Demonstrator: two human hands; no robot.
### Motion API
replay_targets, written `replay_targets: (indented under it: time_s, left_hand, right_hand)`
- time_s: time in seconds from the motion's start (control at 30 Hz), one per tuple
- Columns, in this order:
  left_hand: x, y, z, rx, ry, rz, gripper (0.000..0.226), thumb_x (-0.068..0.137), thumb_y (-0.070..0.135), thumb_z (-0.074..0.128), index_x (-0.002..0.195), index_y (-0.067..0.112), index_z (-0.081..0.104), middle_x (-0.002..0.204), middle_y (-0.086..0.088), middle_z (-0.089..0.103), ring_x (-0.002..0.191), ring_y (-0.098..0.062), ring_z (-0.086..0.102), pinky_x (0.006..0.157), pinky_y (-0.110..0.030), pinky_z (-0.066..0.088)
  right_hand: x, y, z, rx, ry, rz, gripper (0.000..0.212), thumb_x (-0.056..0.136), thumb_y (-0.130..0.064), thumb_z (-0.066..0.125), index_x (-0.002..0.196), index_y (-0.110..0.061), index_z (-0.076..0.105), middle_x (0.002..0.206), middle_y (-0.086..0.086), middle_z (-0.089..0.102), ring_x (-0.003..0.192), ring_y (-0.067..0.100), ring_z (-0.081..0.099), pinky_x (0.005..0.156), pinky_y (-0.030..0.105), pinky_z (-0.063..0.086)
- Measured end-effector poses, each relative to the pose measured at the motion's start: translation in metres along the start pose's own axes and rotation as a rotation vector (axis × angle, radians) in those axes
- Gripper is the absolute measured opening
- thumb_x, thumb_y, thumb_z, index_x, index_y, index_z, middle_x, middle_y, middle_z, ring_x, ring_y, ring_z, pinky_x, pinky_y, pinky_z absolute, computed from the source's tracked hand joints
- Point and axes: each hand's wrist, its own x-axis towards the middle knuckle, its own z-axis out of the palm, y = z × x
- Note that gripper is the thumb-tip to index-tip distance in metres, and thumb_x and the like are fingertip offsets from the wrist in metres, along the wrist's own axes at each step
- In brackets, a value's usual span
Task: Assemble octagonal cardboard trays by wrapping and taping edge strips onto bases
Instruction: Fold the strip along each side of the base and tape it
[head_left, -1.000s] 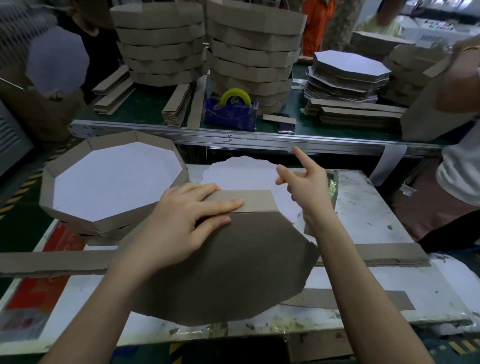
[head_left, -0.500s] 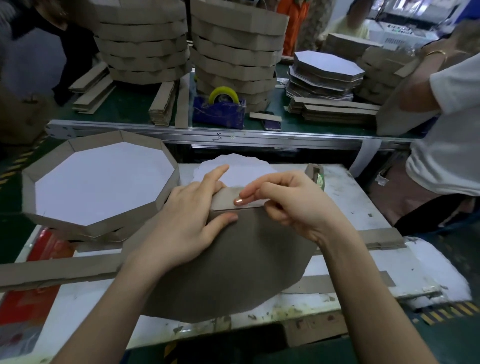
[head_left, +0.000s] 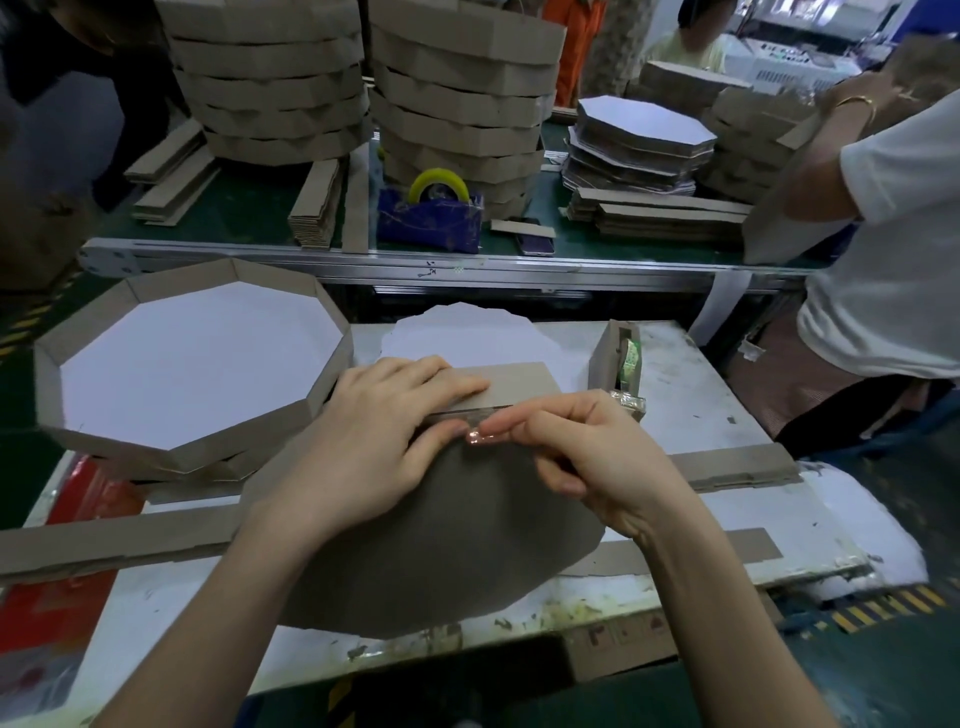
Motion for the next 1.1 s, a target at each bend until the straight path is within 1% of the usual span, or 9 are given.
replay_targets:
  time_s: [0.1, 0.23, 0.4, 0.6, 0.73, 0.8, 0.9, 1.0, 1.1]
  left_hand:
    - [0.0, 0.0, 0.001, 0.006, -0.019, -0.009, 0.047, 0.094, 0.042, 0.04, 0.139, 0.037, 0.05, 0.129, 0.007, 0.057, 0.117, -0.019, 0.049, 0.088, -0.031, 0.029]
    - [0.001, -0.001, 0.0, -0.028, -0.028, -0.029, 0.049, 0.093, 0.045, 0.041, 0.139, 0.033, 0.051, 0.131, 0.008, 0.057, 0.119, -0.018, 0.048, 0.093, -0.033, 0.032]
    - [0.001, -0.001, -0.004, -0.067, -0.072, -0.068, 0.057, 0.087, 0.045, 0.042, 0.143, 0.031, 0.046, 0.143, 0.01, 0.049, 0.128, -0.015, 0.041, 0.103, -0.035, 0.029]
    - [0.01, 0.012, -0.004, -0.214, 0.023, -0.212, 0.037, 0.085, 0.059, 0.038, 0.117, 0.058, 0.057, 0.137, 0.014, 0.056, 0.127, -0.01, 0.044, 0.106, -0.043, 0.034]
    - [0.014, 0.016, 0.001, -0.189, 0.111, -0.266, 0.029, 0.087, 0.067, 0.05, 0.108, 0.055, 0.065, 0.121, 0.017, 0.065, 0.112, -0.01, 0.052, 0.093, -0.04, 0.042]
    - [0.015, 0.015, 0.002, -0.173, 0.116, -0.231, 0.034, 0.085, 0.069, 0.048, 0.108, 0.052, 0.067, 0.113, 0.016, 0.067, 0.104, -0.012, 0.054, 0.086, -0.039, 0.044]
    - [0.018, 0.01, 0.001, -0.107, 0.075, -0.188, 0.047, 0.082, 0.074, 0.044, 0.115, 0.048, 0.065, 0.111, 0.014, 0.066, 0.102, -0.015, 0.054, 0.083, -0.038, 0.042]
    - [0.02, 0.006, 0.001, -0.079, 0.032, -0.181, 0.053, 0.078, 0.071, 0.038, 0.119, 0.049, 0.062, 0.114, 0.016, 0.064, 0.104, -0.014, 0.053, 0.082, -0.037, 0.041]
    - [0.02, 0.004, 0.002, -0.021, 0.036, -0.16, 0.052, 0.08, 0.069, 0.044, 0.124, 0.046, 0.061, 0.117, 0.015, 0.064, 0.106, -0.014, 0.053, 0.081, -0.033, 0.037]
  right_hand:
    - [-0.001, 0.004, -0.001, -0.025, 0.018, -0.013, 0.034, 0.092, 0.004, 0.049, 0.081, -0.008, 0.08, 0.094, 0.012, 0.077, 0.033, 0.008, 0.032, 0.036, 0.014, 0.026]
    - [0.004, 0.015, -0.001, -0.118, 0.044, 0.003, 0.036, 0.091, 0.0, 0.051, 0.086, -0.016, 0.082, 0.097, 0.036, 0.067, 0.036, 0.011, 0.034, 0.039, 0.017, 0.025]
    - [0.011, 0.027, -0.004, -0.131, 0.031, -0.011, 0.028, 0.086, -0.012, 0.056, 0.091, -0.021, 0.082, 0.082, 0.037, 0.064, 0.038, 0.009, 0.035, 0.042, 0.013, 0.03]
    - [0.015, 0.034, -0.01, -0.136, -0.011, -0.018, 0.029, 0.079, -0.022, 0.059, 0.096, -0.026, 0.081, 0.049, 0.006, 0.048, 0.037, 0.007, 0.034, 0.042, 0.012, 0.03]
    - [0.017, 0.035, -0.011, -0.128, -0.028, -0.027, 0.029, 0.078, -0.023, 0.059, 0.095, -0.026, 0.082, 0.059, 0.015, 0.053, 0.039, 0.006, 0.034, 0.042, 0.012, 0.03]
    - [0.017, 0.036, -0.01, -0.156, -0.02, -0.023, 0.026, 0.075, -0.028, 0.061, 0.09, -0.026, 0.082, 0.069, 0.015, 0.065, 0.044, 0.004, 0.046, 0.045, 0.012, 0.036]
    - [0.017, 0.046, -0.007, -0.36, 0.025, -0.036, 0.019, 0.079, -0.02, 0.064, 0.076, -0.017, 0.082, 0.077, -0.002, 0.077, 0.074, 0.001, 0.068, 0.073, 0.016, 0.051]
    - [0.014, 0.047, -0.01, -0.257, 0.153, -0.107, 0.03, 0.081, -0.003, 0.055, 0.063, -0.01, 0.078, 0.066, 0.002, 0.074, 0.052, -0.003, 0.058, 0.053, 0.005, 0.04]
    - [0.017, 0.032, -0.033, -0.079, 0.309, -0.23, 0.03, 0.072, -0.01, 0.048, 0.05, -0.016, 0.068, 0.06, 0.012, 0.067, 0.039, 0.004, 0.038, 0.042, 0.012, 0.03]
